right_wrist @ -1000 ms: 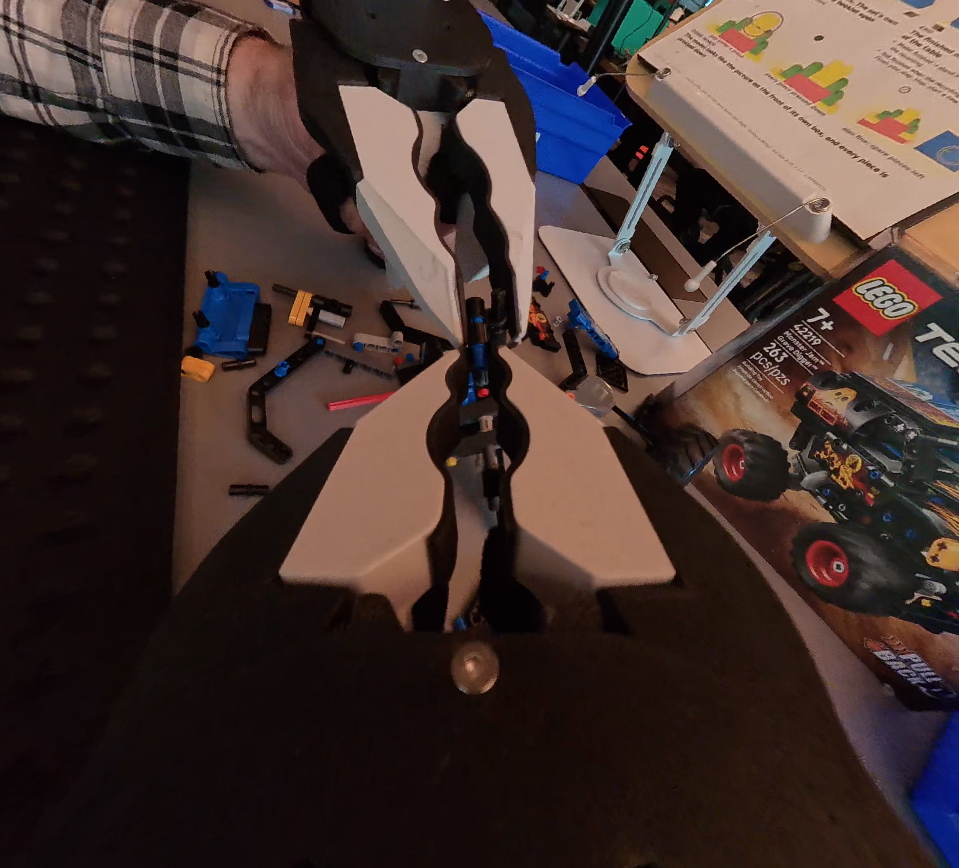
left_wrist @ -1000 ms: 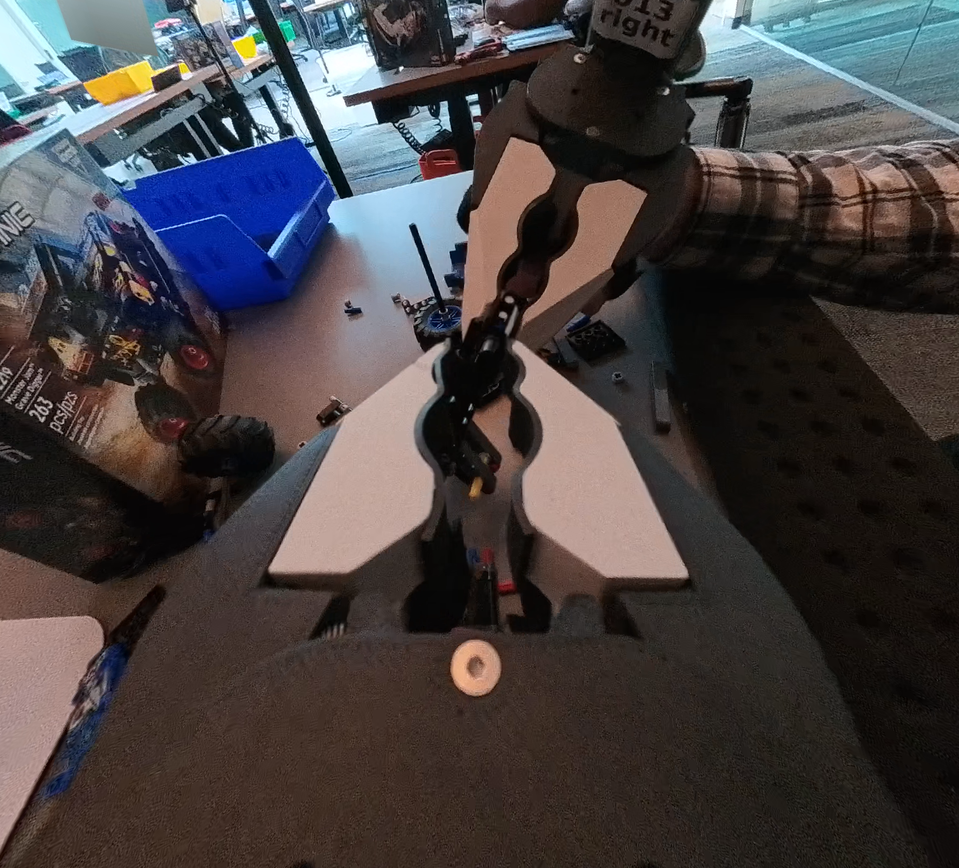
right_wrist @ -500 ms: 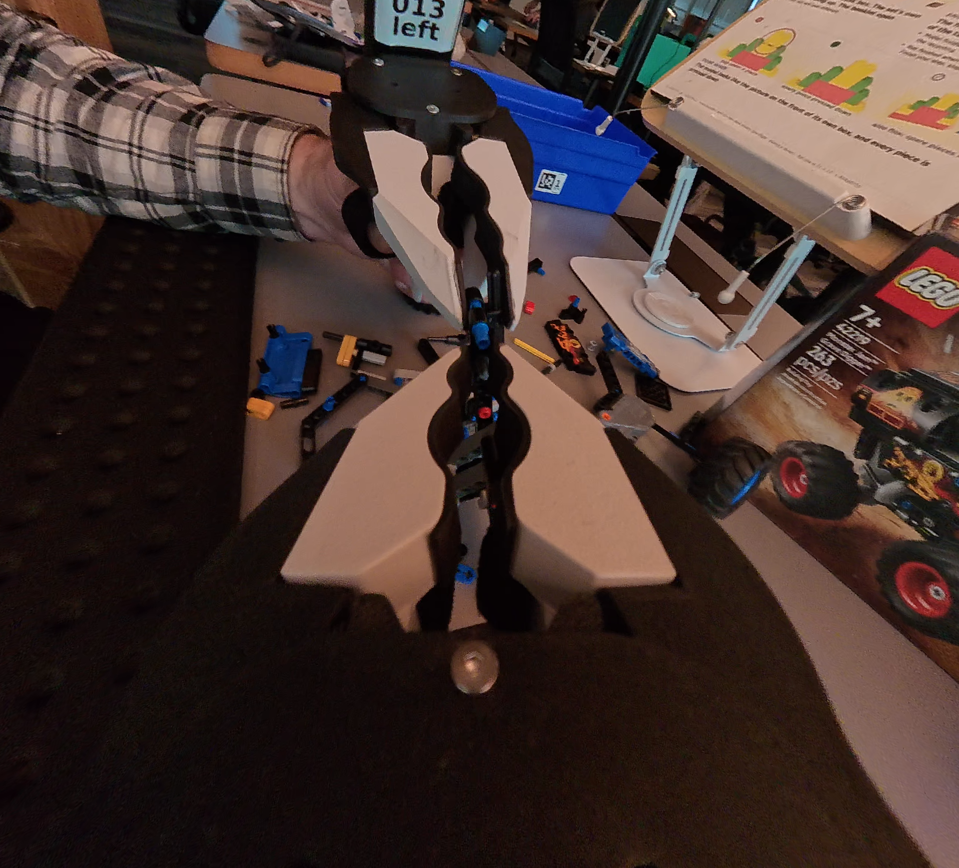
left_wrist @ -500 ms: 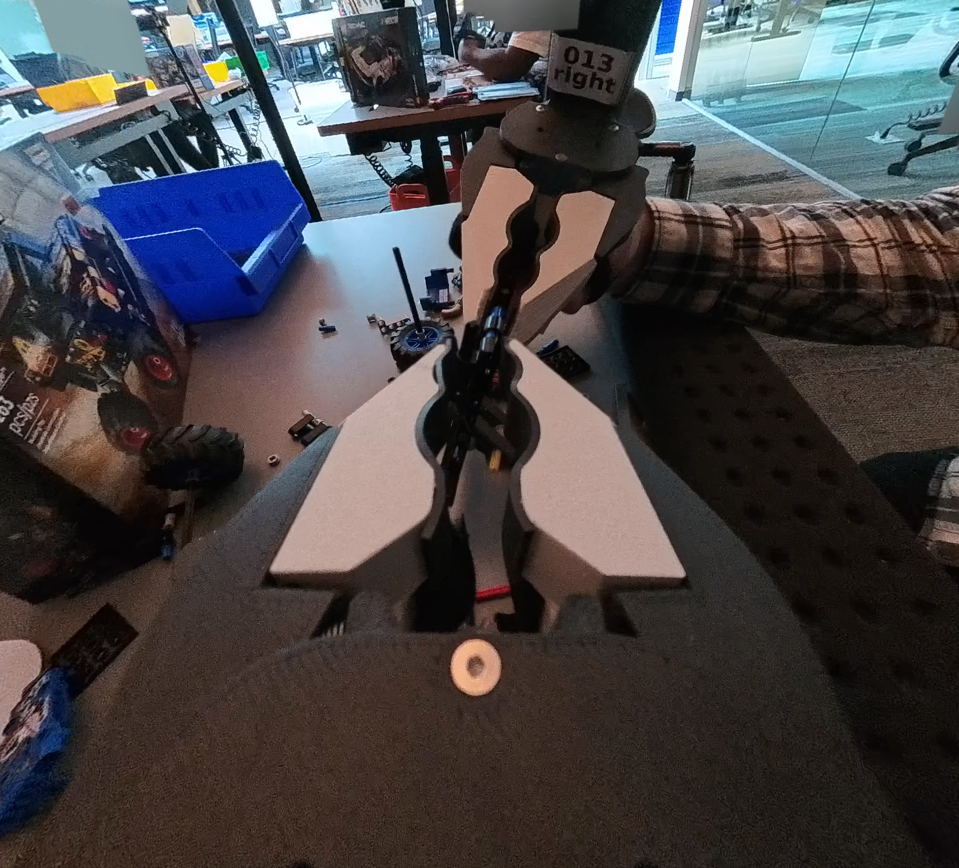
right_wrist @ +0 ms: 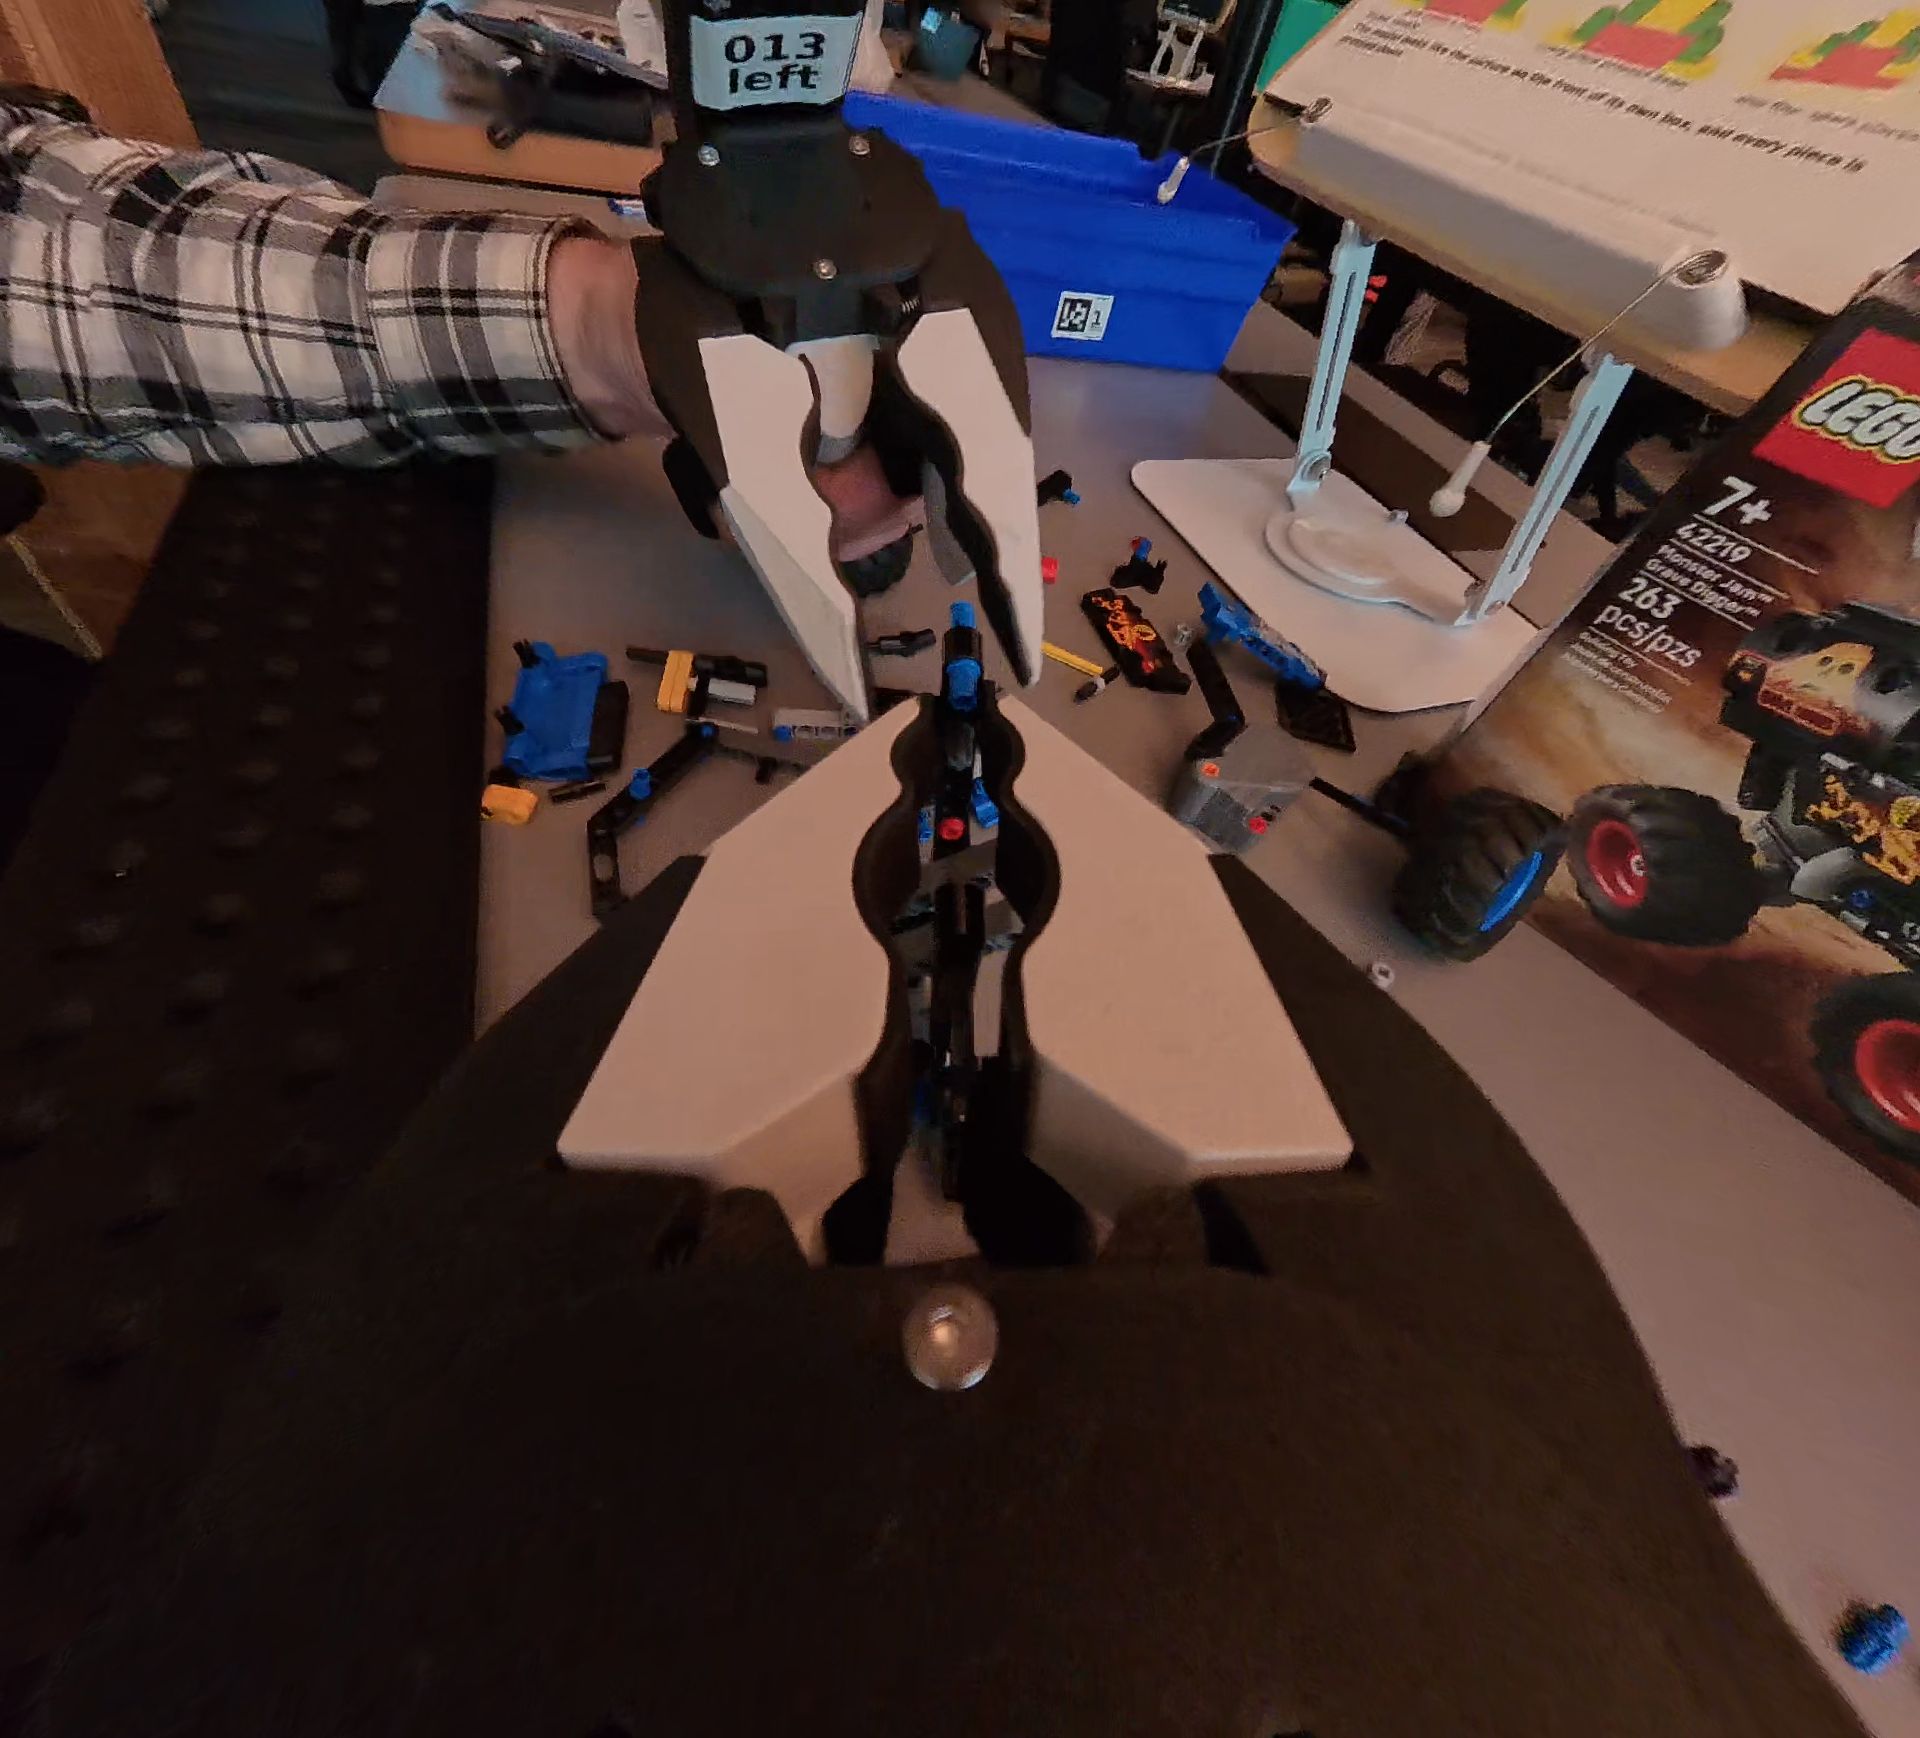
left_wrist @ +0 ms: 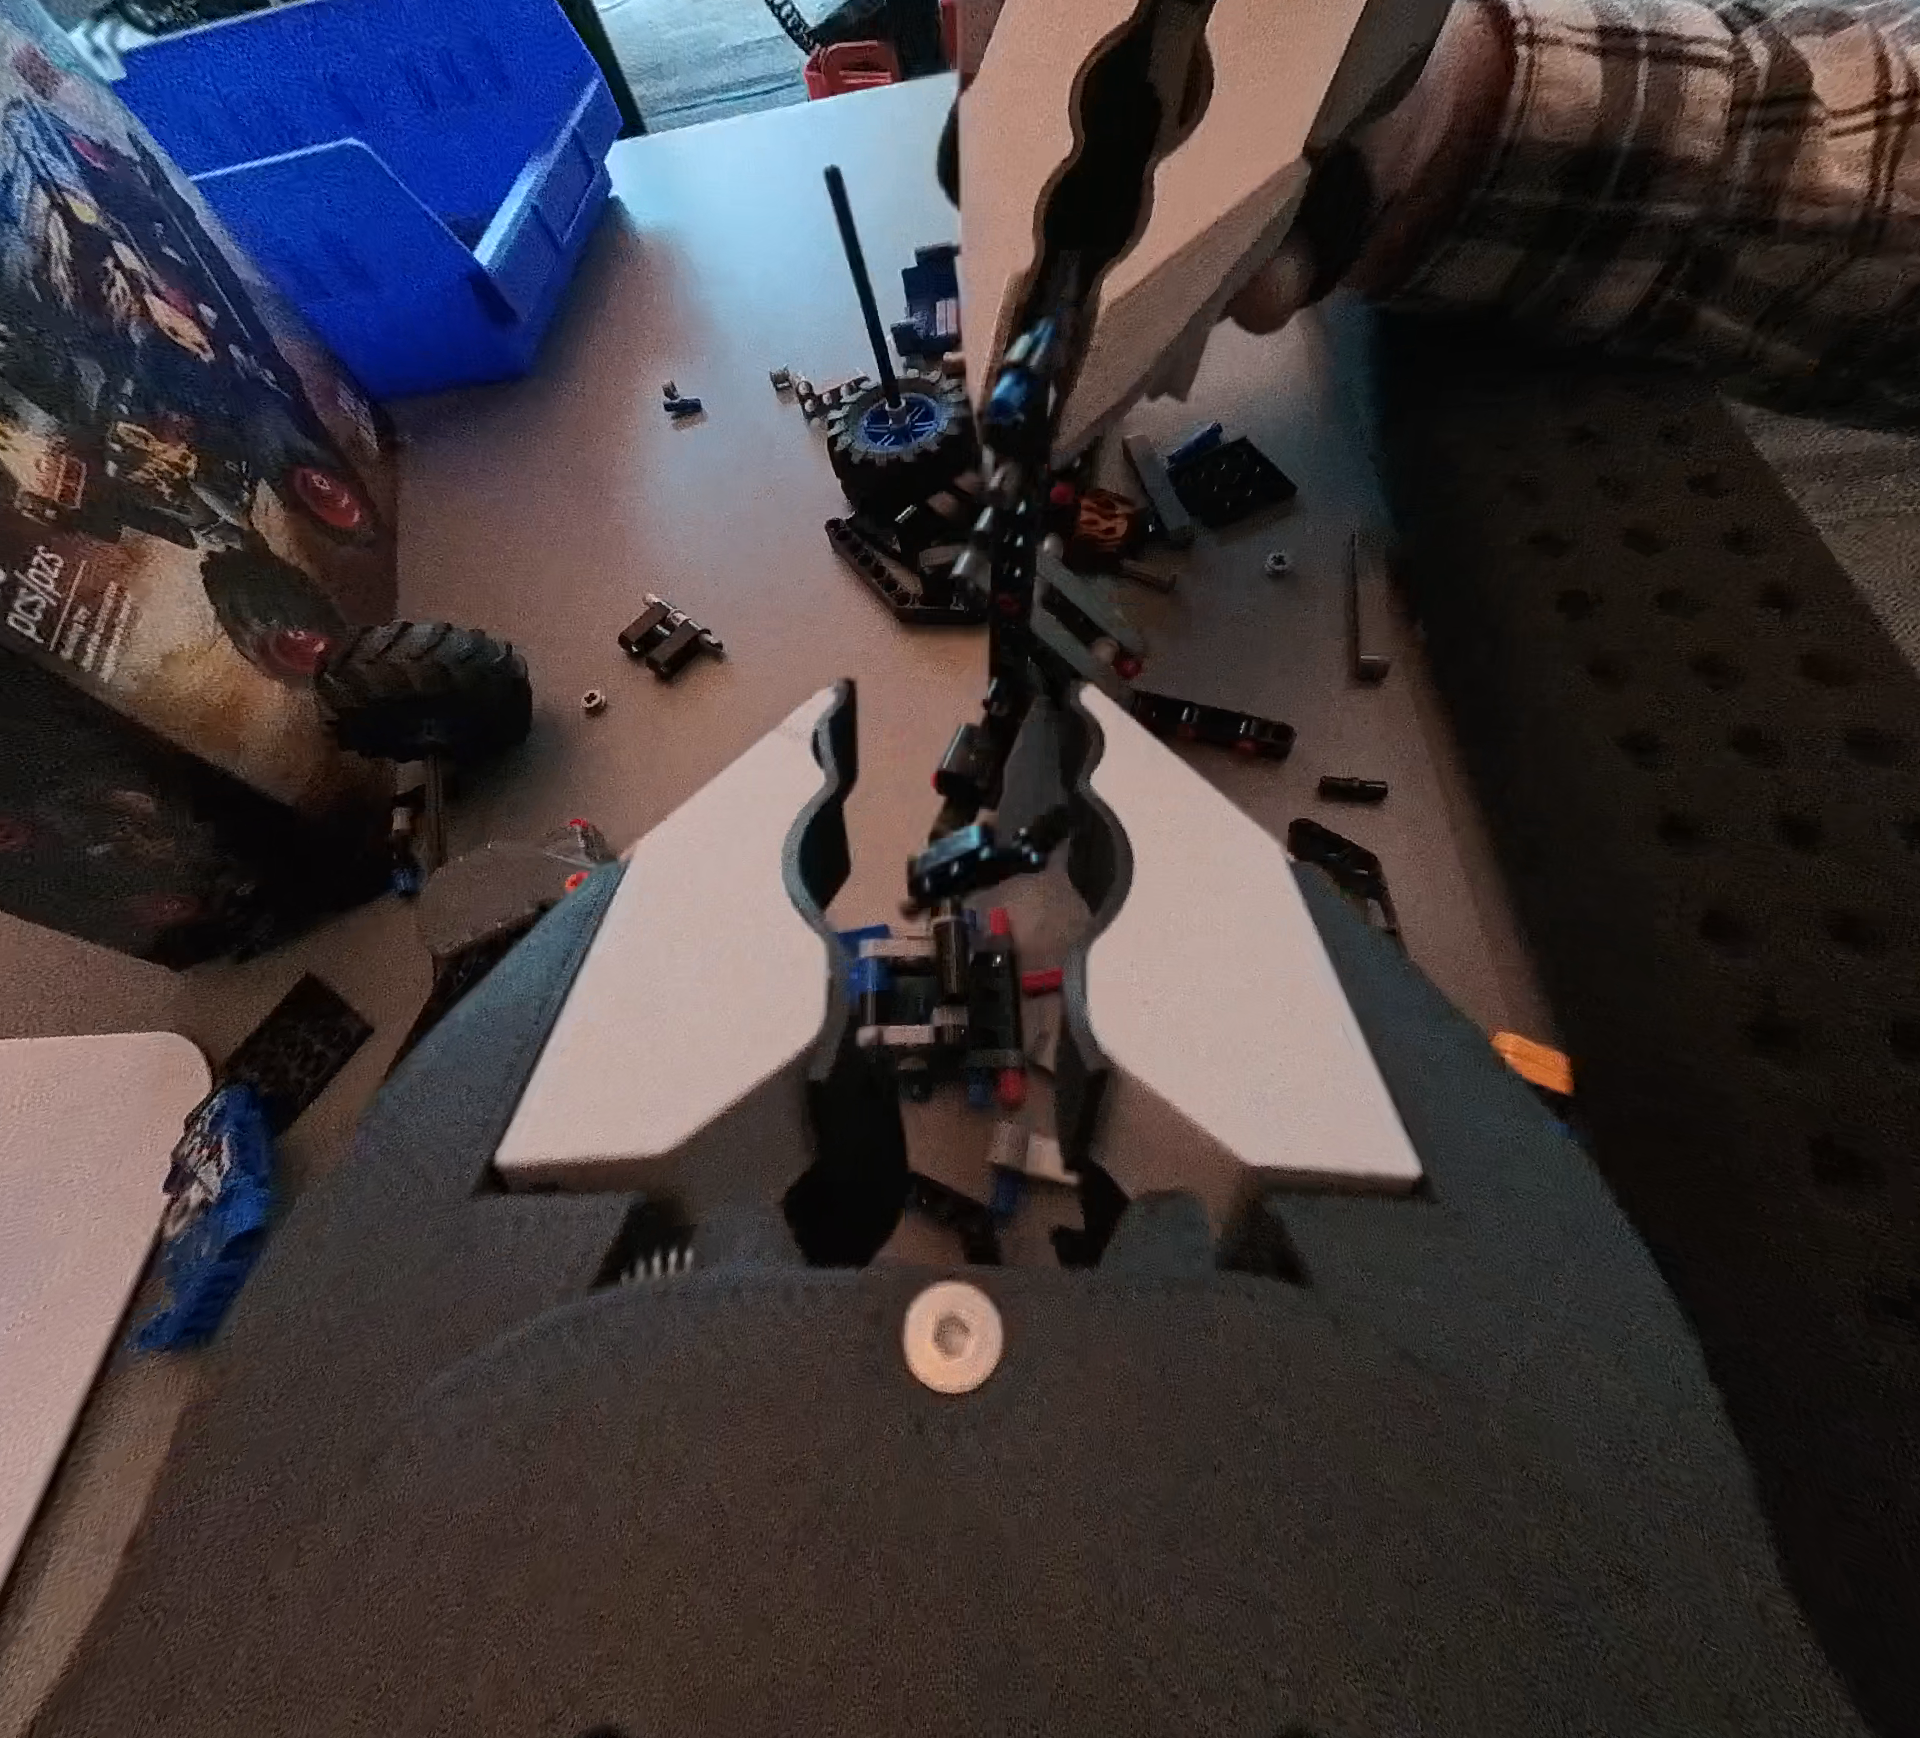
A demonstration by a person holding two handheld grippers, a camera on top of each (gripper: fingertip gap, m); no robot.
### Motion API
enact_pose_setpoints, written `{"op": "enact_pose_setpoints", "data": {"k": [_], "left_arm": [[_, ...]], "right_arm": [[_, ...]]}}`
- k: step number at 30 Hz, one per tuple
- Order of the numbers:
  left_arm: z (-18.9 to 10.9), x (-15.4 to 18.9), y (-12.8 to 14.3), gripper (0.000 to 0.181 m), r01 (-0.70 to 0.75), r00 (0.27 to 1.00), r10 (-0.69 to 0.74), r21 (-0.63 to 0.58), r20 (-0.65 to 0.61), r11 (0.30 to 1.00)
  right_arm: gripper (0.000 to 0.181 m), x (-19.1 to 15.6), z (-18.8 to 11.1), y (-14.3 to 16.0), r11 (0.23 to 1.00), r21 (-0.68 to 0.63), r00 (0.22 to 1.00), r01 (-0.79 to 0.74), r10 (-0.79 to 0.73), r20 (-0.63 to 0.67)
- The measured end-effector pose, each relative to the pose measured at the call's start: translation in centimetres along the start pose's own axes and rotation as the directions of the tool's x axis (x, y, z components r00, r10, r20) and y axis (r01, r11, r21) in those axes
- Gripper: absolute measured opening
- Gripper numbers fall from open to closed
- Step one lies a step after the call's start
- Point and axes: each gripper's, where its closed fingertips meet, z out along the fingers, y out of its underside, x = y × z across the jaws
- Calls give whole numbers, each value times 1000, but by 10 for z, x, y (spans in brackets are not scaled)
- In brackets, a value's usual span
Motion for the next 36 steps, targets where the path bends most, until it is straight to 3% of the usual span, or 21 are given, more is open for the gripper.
{"op": "enact_pose_setpoints", "data": {"k": [4,9,19,22,25,36], "left_arm": [[7,7,-18,38,-59,998,58,57,10,997],[11,14,-27,5,-70,998,70,100,-1,993],[5,11,-30,5,13,999,-6,162,-41,987],[6,14,-36,17,-7,999,13,174,-32,985],[8,19,-36,6,-68,997,72,150,-21,986],[8,22,-35,6,-124,992,125,129,2,984]], "right_arm": [[5,-2,3,-1,1000,5,1000,0,0,8],[6,-6,5,-3,1000,16,1000,0,-1,26],[2,-3,-4,-12,998,57,1000,3,-4,9],[2,-7,-2,-13,999,54,1000,4,-6,28],[2,-12,1,-12,999,42,999,22,-24,43],[2,-17,2,-13,999,30,998,26,-27,57]]}}
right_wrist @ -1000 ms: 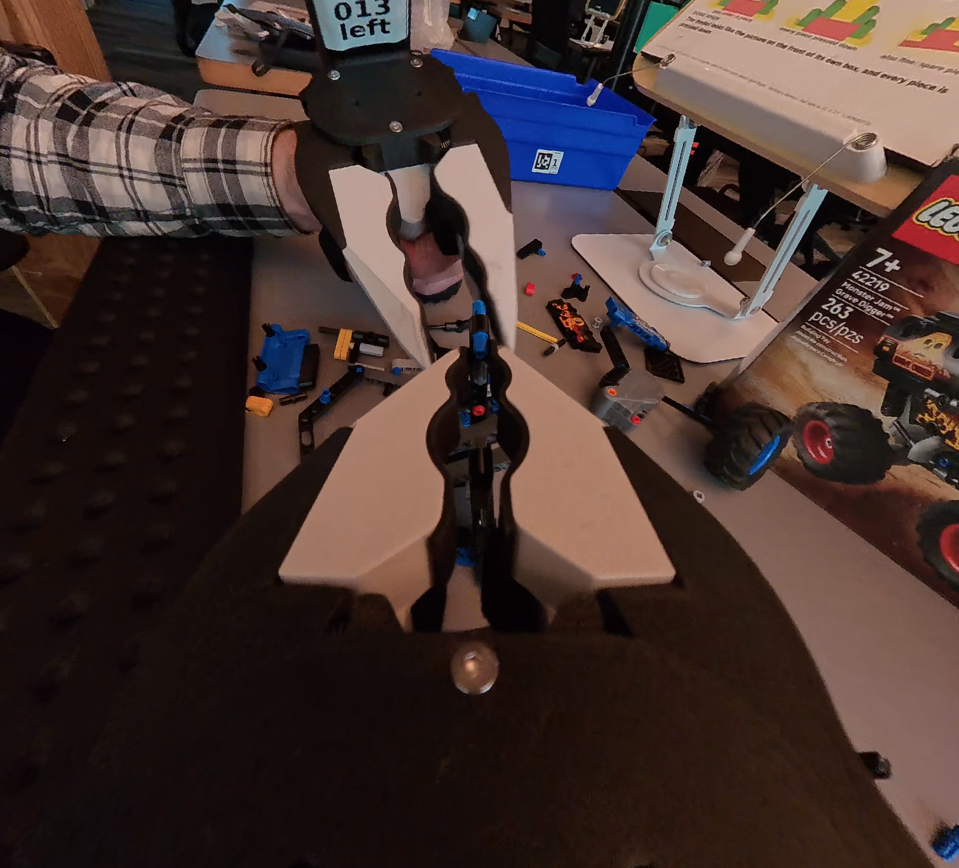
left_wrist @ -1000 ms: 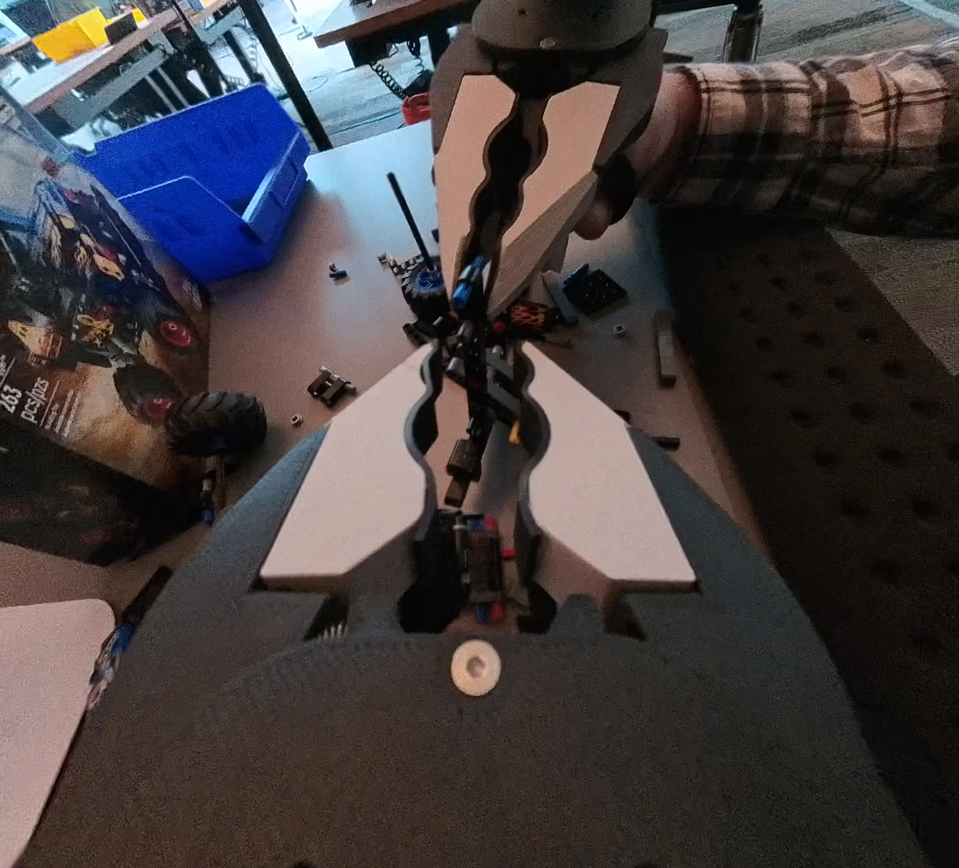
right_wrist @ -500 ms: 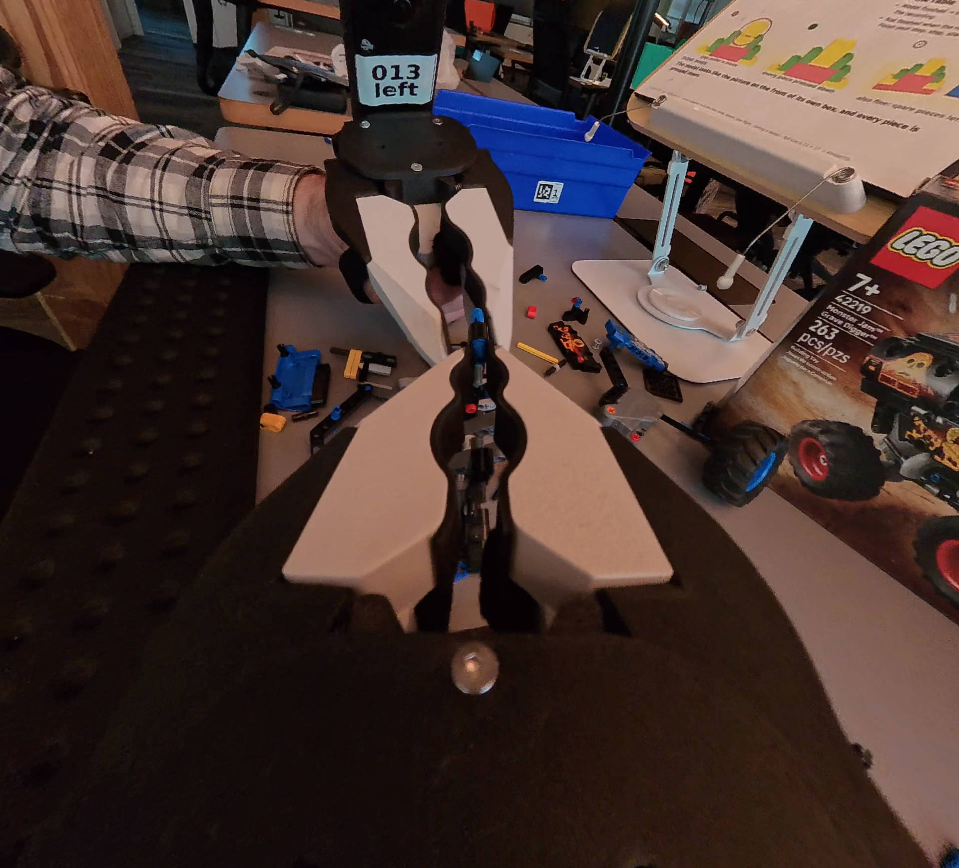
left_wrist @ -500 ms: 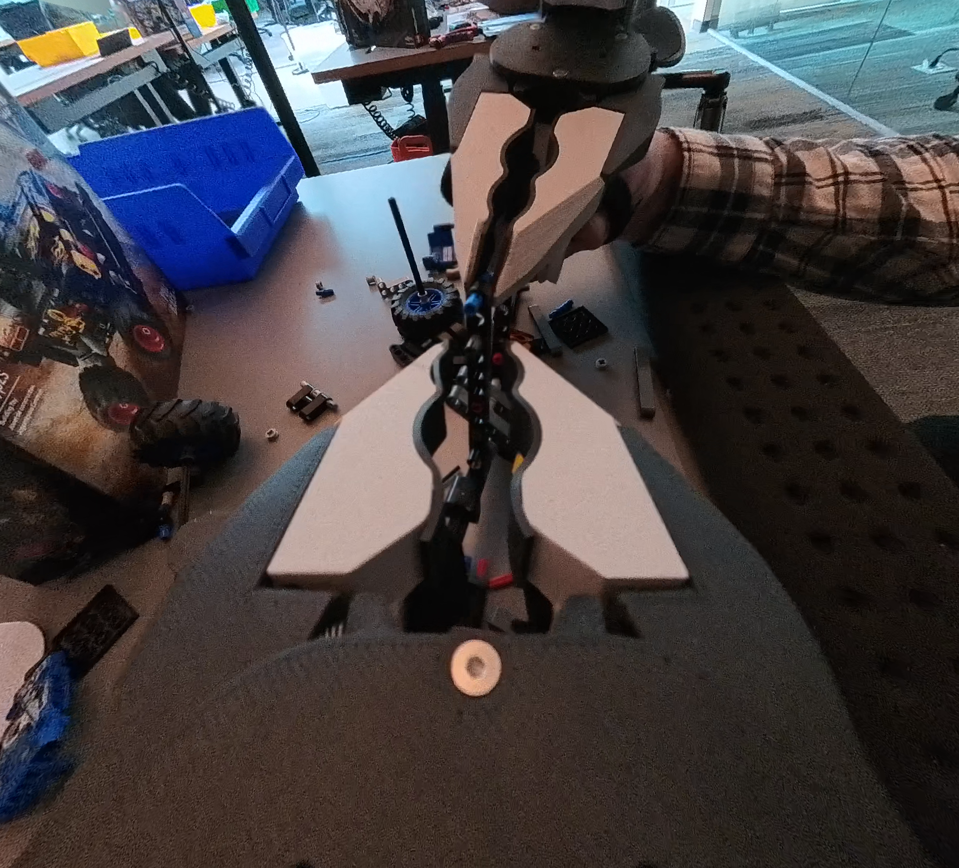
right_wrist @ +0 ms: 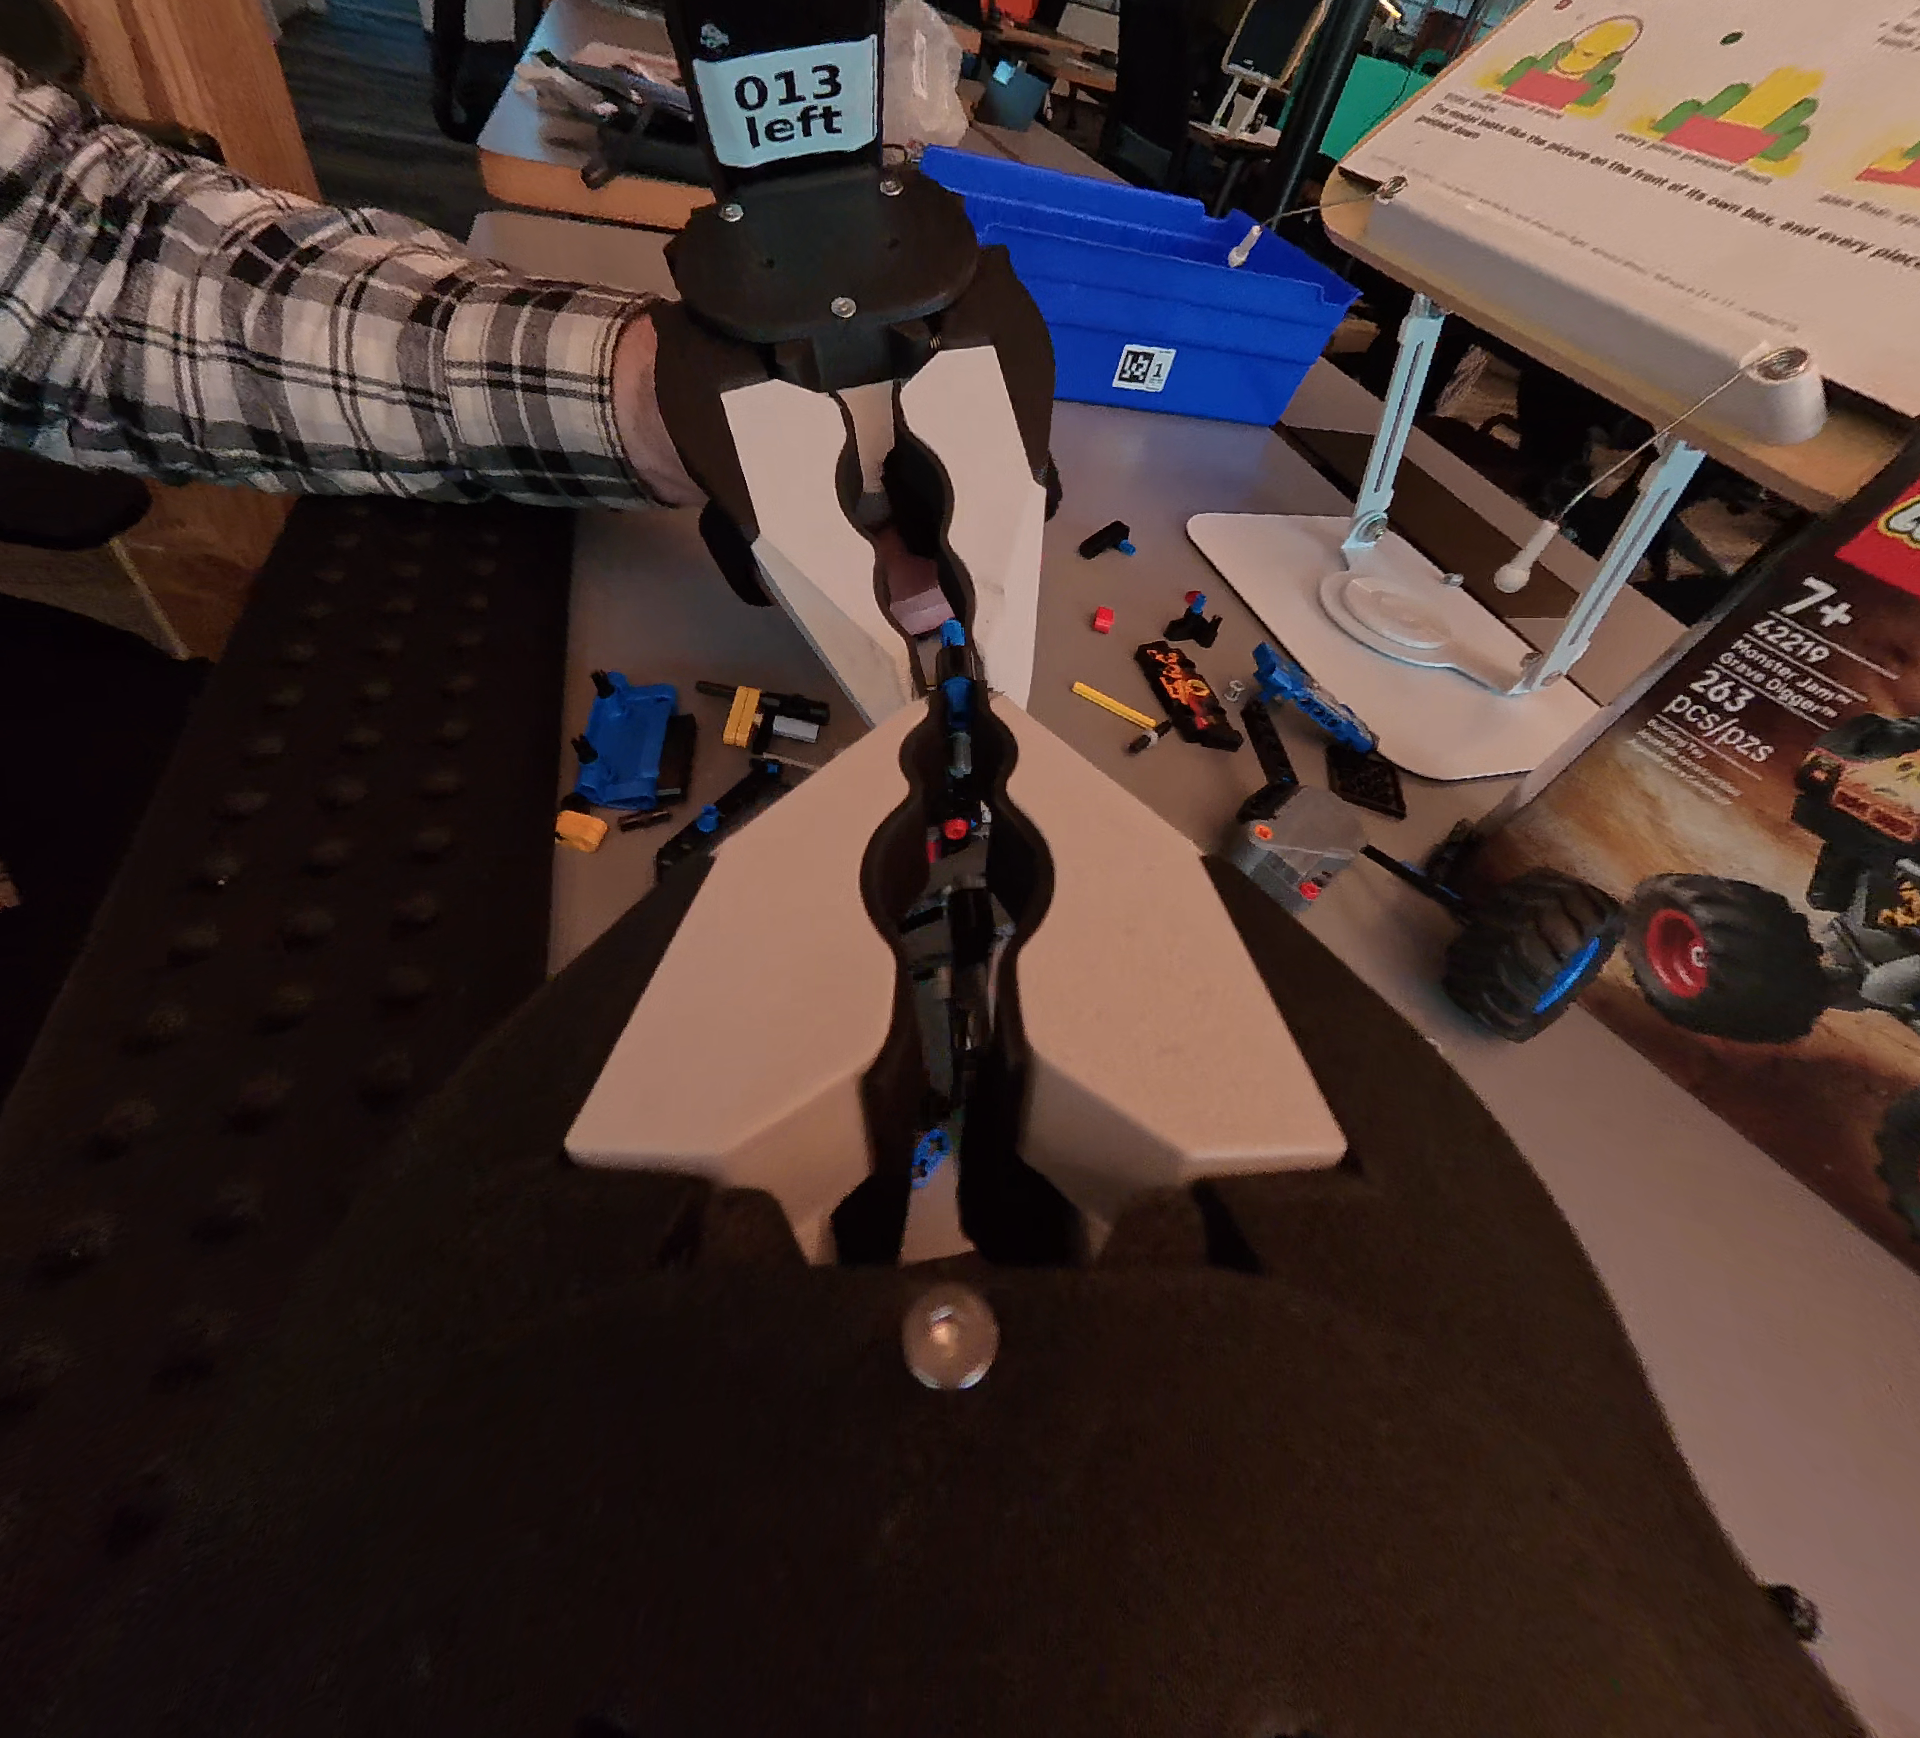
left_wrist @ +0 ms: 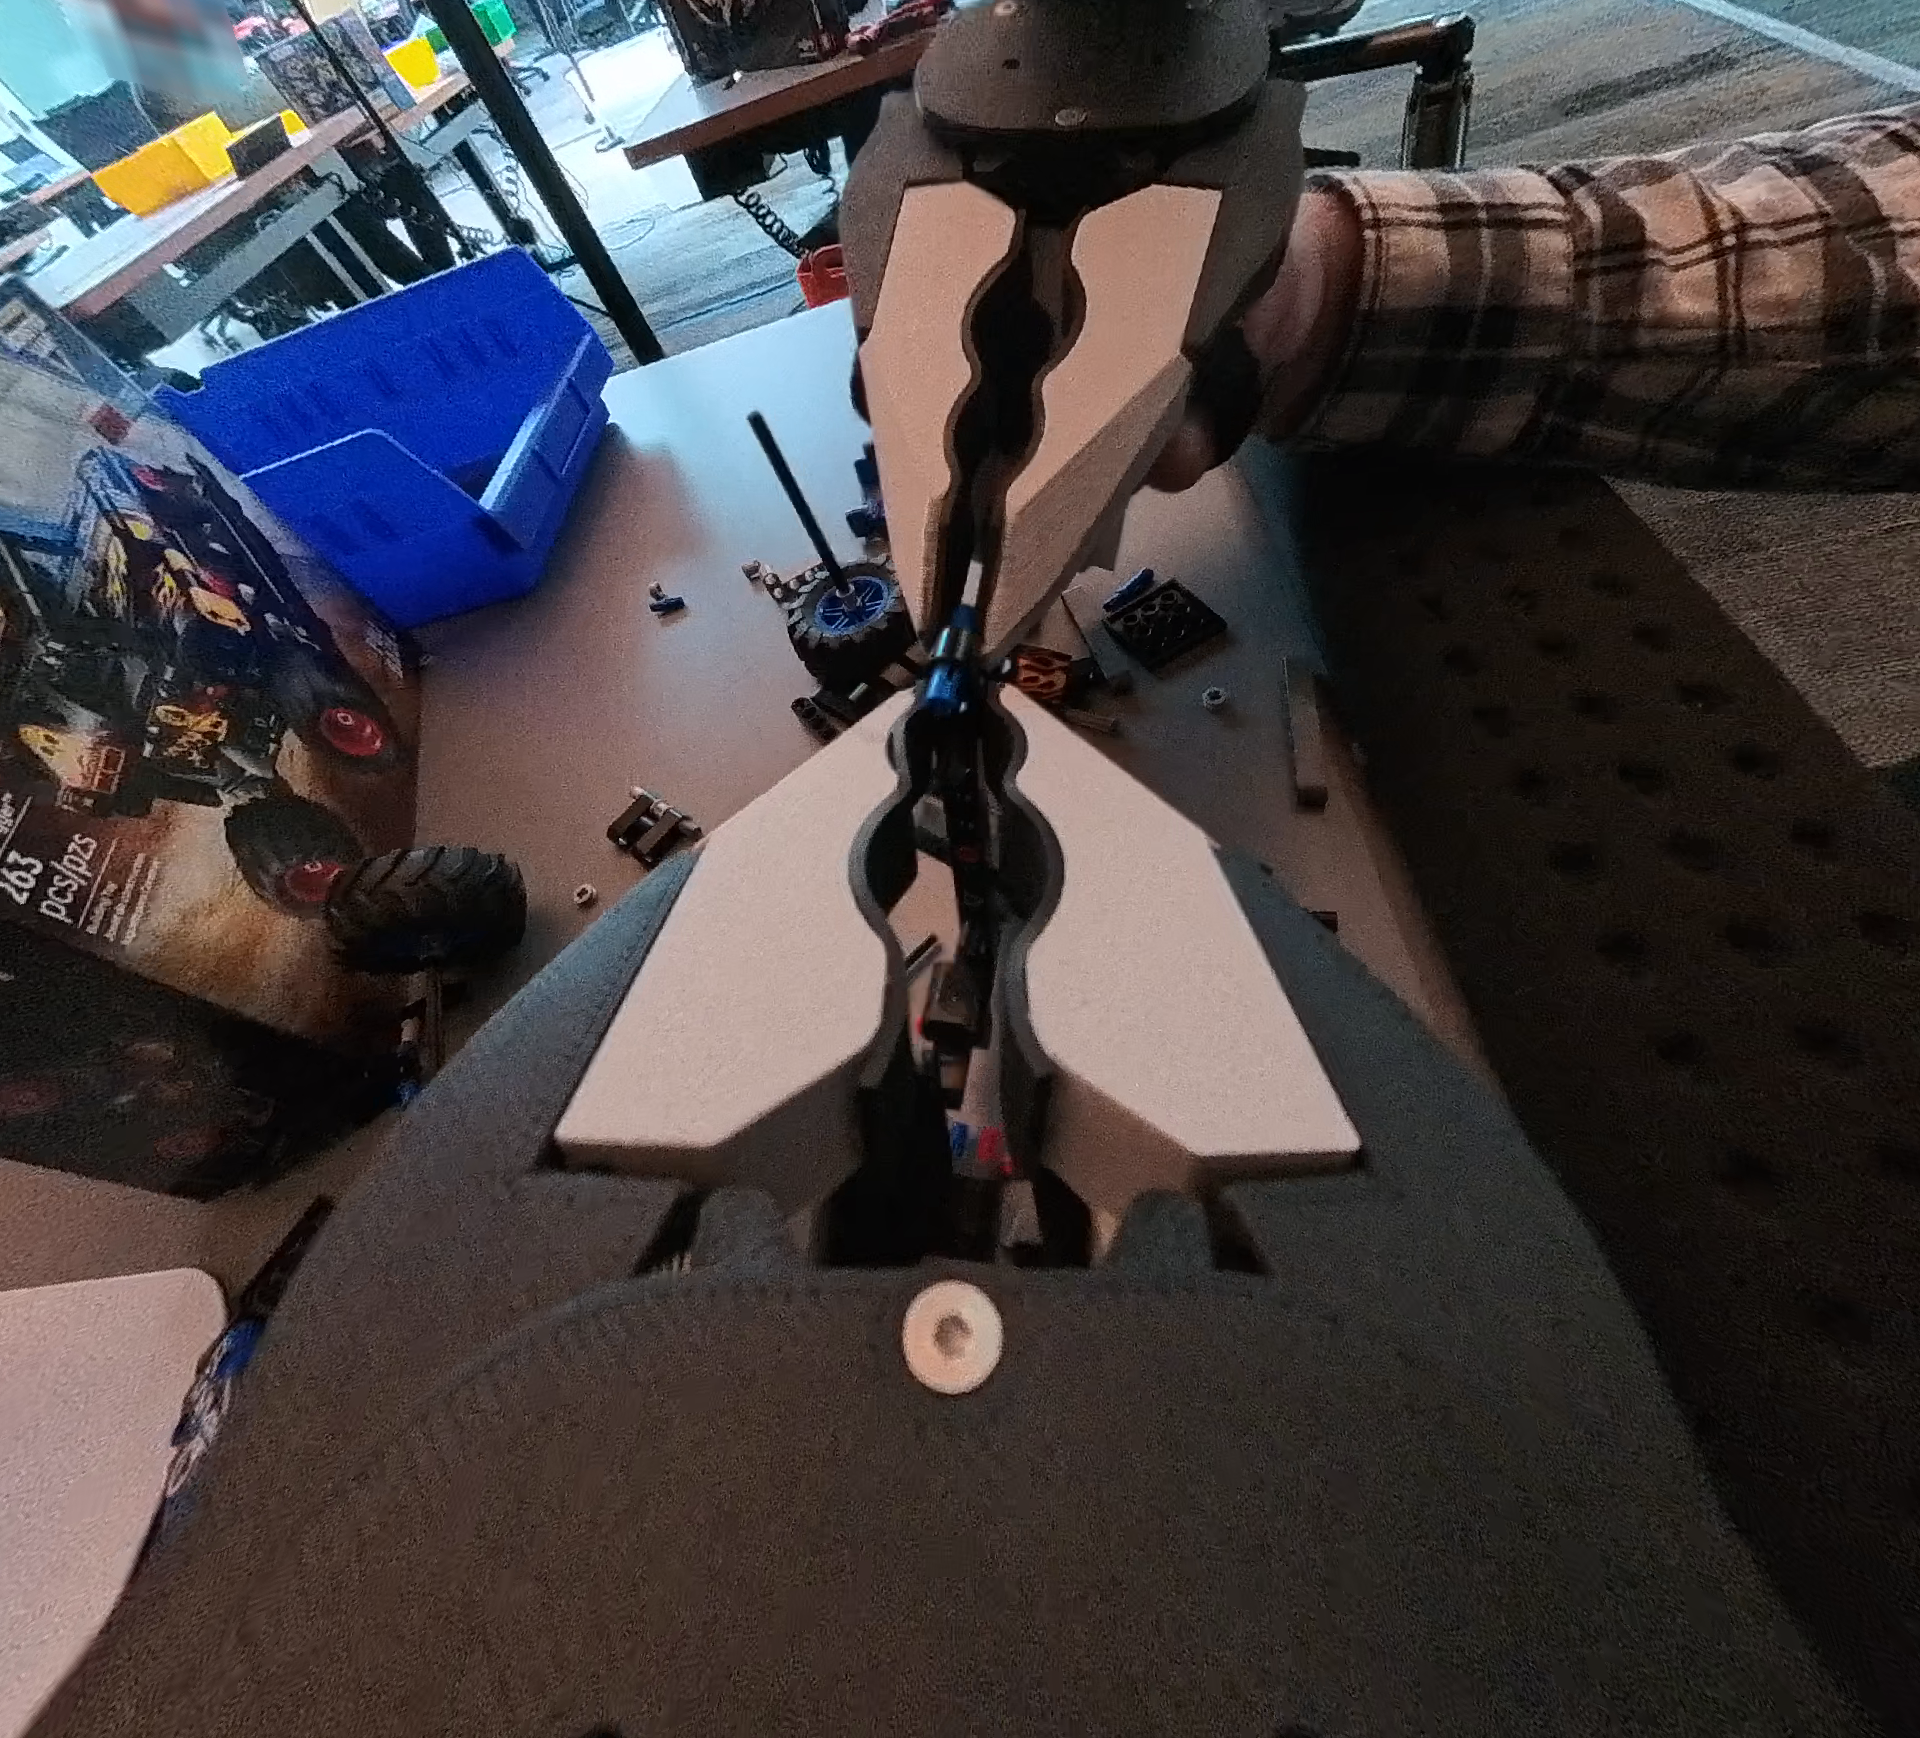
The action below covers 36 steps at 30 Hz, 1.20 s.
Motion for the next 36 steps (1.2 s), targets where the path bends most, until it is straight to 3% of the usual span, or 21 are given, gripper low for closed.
{"op": "enact_pose_setpoints", "data": {"k": [3,12,13,15,16,17,20,22,28,36], "left_arm": [[-5,-2,-11,4,-52,998,51,28,41,998],[-14,2,-51,4,134,991,-129,254,-37,958],[-20,-3,-56,4,163,986,-161,291,-32,943],[-67,-42,-75,2,263,953,-304,488,5,832],[-71,-44,-68,4,246,958,-286,454,21,857],[-58,-31,-56,4,213,973,-231,368,4,905],[-32,-21,-49,4,198,979,-204,312,-15,929],[-34,-25,-41,4,246,969,-241,301,-55,921],[-35,-35,-16,4,289,957,-286,261,-51,921],[-26,-29,-17,4,287,958,-278,258,-70,923]], "right_arm": [[1,0,-3,-7,999,23,999,30,-29,-19],[1,-2,-19,-37,980,201,1000,3,-2,-3],[1,1,-23,-37,978,207,1000,-1,4,-17],[0,14,-46,-41,962,271,997,-37,53,-53],[1,16,-53,-42,957,287,996,-45,64,-56],[1,16,-47,-38,963,264,996,-54,70,-50],[1,16,-28,-15,992,119,997,-39,46,-60],[1,11,-27,-8,992,99,997,-75,77,-19],[8,4,-6,29,991,-127,999,-32,30,-16],[22,19,-12,9,999,-23,994,-22,20,-108]]}}
